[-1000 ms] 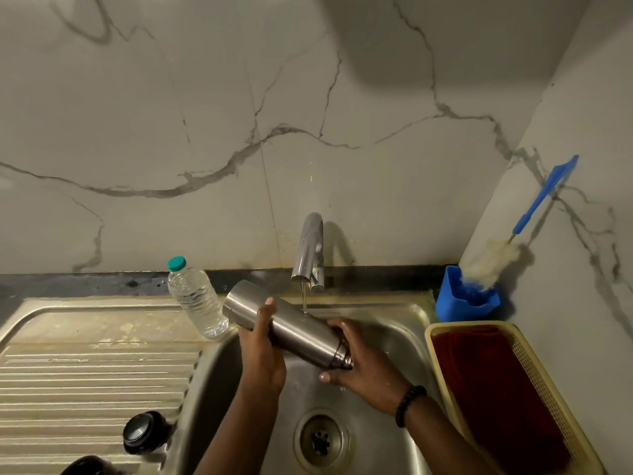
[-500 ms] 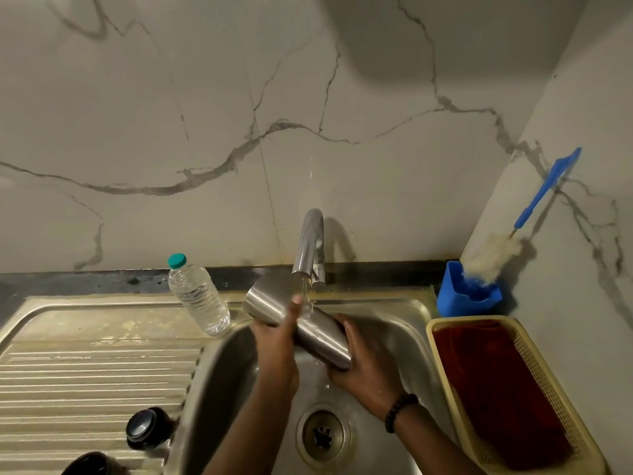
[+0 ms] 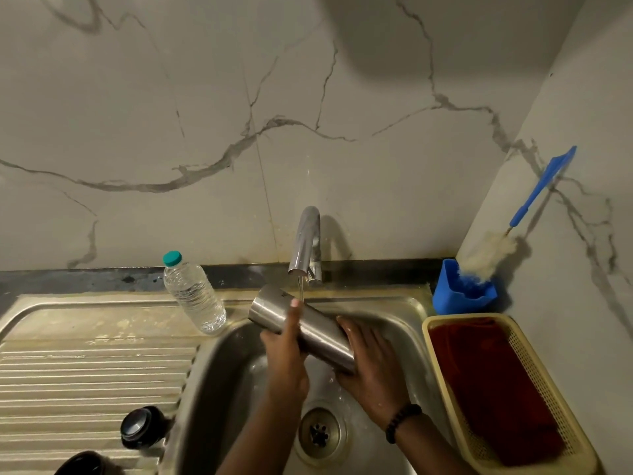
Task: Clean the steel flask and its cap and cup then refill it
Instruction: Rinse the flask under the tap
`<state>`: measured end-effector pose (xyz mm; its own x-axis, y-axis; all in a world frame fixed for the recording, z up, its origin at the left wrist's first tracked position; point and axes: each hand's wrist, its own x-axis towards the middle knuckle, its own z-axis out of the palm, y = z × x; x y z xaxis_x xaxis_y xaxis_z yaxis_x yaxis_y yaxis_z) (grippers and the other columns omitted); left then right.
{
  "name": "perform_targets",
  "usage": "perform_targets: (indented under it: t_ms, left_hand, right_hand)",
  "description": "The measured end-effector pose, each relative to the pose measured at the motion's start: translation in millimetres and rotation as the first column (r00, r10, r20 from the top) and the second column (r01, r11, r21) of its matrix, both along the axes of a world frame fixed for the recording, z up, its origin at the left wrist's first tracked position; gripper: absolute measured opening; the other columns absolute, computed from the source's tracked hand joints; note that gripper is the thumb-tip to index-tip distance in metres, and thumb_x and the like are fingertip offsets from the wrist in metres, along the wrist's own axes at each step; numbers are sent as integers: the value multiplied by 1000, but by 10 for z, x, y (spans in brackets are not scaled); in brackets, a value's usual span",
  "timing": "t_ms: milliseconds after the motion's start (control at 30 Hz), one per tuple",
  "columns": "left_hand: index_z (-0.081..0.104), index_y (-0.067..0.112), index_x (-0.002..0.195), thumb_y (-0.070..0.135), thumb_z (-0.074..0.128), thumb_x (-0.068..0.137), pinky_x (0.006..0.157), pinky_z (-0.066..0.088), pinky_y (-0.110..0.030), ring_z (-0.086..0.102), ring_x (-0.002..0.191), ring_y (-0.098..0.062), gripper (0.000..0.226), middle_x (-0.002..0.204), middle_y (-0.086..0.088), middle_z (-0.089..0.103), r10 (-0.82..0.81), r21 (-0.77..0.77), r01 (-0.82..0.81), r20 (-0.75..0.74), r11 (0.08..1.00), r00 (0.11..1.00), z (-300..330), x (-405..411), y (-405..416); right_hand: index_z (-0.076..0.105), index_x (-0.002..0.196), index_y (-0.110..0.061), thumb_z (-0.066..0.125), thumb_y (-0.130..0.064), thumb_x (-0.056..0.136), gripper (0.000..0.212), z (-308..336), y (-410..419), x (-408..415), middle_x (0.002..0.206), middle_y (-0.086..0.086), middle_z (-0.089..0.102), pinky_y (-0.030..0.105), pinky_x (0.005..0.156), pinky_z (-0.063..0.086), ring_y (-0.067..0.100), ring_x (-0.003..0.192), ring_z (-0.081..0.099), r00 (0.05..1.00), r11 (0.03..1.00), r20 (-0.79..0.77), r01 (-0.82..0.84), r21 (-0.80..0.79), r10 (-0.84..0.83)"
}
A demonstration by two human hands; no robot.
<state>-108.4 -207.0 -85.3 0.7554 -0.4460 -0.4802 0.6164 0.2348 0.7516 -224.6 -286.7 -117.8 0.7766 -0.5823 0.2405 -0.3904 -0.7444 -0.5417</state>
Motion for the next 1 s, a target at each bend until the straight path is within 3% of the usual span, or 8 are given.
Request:
perform_targets:
  t_ms: [33,100,300,467,667,800,933,1000]
  left_hand:
    - [30,17,150,31,75,82,101,50,-51,62,113,-33,82,129,-14,59,-6,-3,6,19,1000,1000,12,81,17]
    - [32,17,150,34,71,83,97,52,-47,60,118,-33,80,132,-15,59,-31,-6,31,63,999,998,39,109,60]
    - [40,19,146,49,76,76,88,57,-46,62,118,-39,85,133,-24,58,-44,-143,39,-34,989,998,-30,-4,178]
    - [34,16,150,39,69,82,98,52,-48,61,118,-34,80,133,-18,59,-33,-41,34,28,999,999,-71,73,120]
    - [50,11,138,65,66,75,85,56,-44,66,109,-31,85,129,-21,63,132,-9,-132,5,991,991,102,524,85]
    - [30,20,150,47,74,81,105,48,-53,60,120,-33,87,137,-15,56,18,113,-23,43,993,999,96,77,-33]
    - [34,15,134,27,85,76,80,57,-35,67,102,-26,79,118,-11,63,-147,188,145,-3,971,989,28,-345,-122]
    - [30,18,128,27,89,71,81,57,-39,64,102,-29,83,116,-12,58,-119,247,118,-9,962,993,47,-247,-171]
  right_hand:
    - [26,140,-44,83,-35,71,91,59,-6,-35,140,-11,43,21,99,43,8,123,47,999,986,-20,-45,163,49]
    - [20,136,-52,82,-43,71,90,218,-42,-53,137,-18,40,24,96,50,3,119,48,982,824,-16,-149,547,188]
    - [33,144,-29,74,-66,67,95,462,-293,7,130,-6,51,29,89,57,11,110,59,938,622,-129,-106,776,320]
    - [28,138,-44,80,-44,74,82,303,-135,-31,131,-14,46,11,77,50,-1,104,54,974,768,-76,-119,630,214]
    - [30,138,-49,83,-40,69,87,126,-52,-99,131,-18,48,20,85,53,-1,108,54,996,861,4,-82,501,93]
    - [36,137,-43,80,-44,69,81,112,19,25,128,-20,49,14,84,47,-2,109,51,1000,968,27,-7,249,1]
    - [45,128,-33,77,-46,67,71,80,32,88,120,-13,60,19,88,48,4,108,57,994,999,92,53,-12,-52]
    - [43,130,-33,79,-44,66,75,48,33,29,122,-12,60,25,88,52,4,110,57,993,997,98,70,-28,-67]
